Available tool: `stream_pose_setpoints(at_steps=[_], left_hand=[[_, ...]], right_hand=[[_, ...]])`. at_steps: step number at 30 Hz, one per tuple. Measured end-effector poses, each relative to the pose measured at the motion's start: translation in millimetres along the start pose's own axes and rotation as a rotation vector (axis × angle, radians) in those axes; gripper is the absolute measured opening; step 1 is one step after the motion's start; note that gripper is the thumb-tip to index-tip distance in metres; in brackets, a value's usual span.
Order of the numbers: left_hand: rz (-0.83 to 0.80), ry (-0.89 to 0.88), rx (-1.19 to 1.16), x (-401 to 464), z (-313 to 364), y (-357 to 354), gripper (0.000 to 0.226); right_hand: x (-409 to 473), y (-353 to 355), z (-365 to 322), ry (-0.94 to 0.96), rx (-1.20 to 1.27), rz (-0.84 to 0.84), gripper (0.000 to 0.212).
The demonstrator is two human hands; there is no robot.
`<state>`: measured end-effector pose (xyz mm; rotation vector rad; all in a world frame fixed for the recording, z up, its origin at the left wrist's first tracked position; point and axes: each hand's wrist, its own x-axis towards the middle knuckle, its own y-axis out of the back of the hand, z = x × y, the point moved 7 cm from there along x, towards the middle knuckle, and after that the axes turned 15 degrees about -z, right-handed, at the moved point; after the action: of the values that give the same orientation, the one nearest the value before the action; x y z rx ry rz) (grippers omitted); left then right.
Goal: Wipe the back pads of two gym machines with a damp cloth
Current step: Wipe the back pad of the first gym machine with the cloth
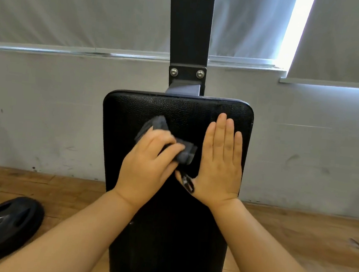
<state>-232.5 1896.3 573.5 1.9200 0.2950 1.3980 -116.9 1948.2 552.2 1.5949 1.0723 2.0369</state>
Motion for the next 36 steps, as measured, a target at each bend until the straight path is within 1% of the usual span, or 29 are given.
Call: stream_pose_setpoints(at_steps=[3, 7, 11, 14, 16, 21, 23, 26, 28, 31, 32, 36], left_hand=[[-0.009, 0.0, 0.007, -13, -6, -1, 0.024], [-0.037, 0.043, -0.011, 3, -10, 8, 0.026], [0.003, 0.118, -0.09, 30, -18, 21, 0.026], [0.022, 0.138, -0.109, 60, -20, 30, 0.027], [0.026, 0.148, -0.111, 64, -19, 29, 0.025], [0.0, 0.009, -0.025, 15, -10, 12, 0.023], [-0.009, 0.019, -0.026, -11, -12, 5, 0.022], [-0.045, 0.075, -0.041, -32, -15, -3, 0.024], [-0.048, 0.142, -0.059, -29, -25, 1, 0.026], [0.053, 0.355, -0.108, -13, -53, 23, 0.025], [0.076, 0.394, -0.112, -10, -59, 29, 0.024], [0.071, 0.439, -0.099, -21, -60, 25, 0.025]], right_hand=[[-1, 1, -1, 0.027, 0.002, -0.014, 0.114], [-2, 4, -2, 0.039, 0.008, -0.021, 0.126], [-3, 4, -3, 0.028, -0.004, -0.01, 0.125], [-2, 3, -4, 0.019, -0.003, -0.01, 0.122], [-2, 3, -3, 0.018, 0.003, -0.002, 0.121], [-4, 5, -3, 0.035, 0.027, 0.004, 0.119], [-3, 5, -2, 0.042, 0.034, 0.006, 0.118], [-4, 4, -2, 0.051, 0.021, 0.006, 0.121], [-4, 5, -2, 0.051, 0.015, 0.012, 0.121], [-3, 4, -2, 0.03, -0.015, -0.013, 0.125], [-2, 4, -2, 0.025, -0.025, -0.02, 0.126], [-3, 3, -3, 0.015, -0.028, -0.033, 0.126]])
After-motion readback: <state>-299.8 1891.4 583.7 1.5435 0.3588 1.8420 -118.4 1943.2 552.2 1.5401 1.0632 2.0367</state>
